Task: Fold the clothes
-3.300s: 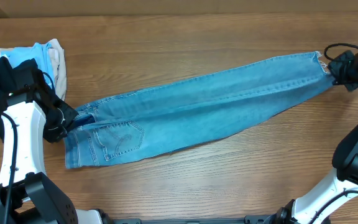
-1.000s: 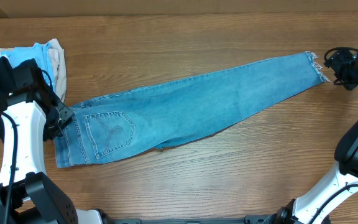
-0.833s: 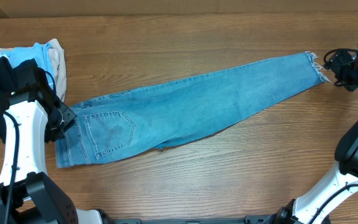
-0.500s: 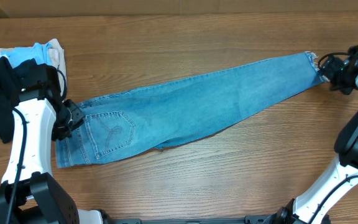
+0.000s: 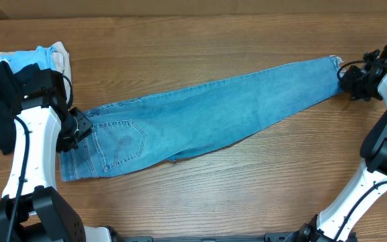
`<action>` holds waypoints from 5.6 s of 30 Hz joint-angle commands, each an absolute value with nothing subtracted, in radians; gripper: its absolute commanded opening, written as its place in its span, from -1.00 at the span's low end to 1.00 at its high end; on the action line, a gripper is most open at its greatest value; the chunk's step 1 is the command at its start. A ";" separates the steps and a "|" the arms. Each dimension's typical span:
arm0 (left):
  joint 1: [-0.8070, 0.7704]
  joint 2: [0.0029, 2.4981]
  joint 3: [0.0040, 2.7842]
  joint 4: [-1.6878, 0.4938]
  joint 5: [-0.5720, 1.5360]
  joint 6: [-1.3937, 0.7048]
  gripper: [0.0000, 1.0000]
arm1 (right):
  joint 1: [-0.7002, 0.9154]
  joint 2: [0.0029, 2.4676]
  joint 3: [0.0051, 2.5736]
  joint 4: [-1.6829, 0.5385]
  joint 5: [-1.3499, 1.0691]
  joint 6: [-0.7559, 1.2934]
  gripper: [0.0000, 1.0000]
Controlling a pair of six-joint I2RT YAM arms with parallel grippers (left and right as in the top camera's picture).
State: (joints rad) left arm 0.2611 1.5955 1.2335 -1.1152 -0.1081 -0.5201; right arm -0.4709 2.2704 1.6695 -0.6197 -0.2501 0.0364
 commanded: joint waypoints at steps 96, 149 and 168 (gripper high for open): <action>0.155 1.903 1.264 -0.745 0.211 -0.355 0.19 | -0.842 2.104 1.564 -0.941 -0.003 0.209 -0.20; 0.155 1.901 1.389 -0.831 0.279 -0.226 0.43 | -0.966 2.087 1.584 -0.896 -0.028 0.413 -0.01; -0.165 1.904 1.534 -0.978 0.477 0.007 0.08 | -0.982 2.002 1.592 -0.910 -0.055 0.413 0.00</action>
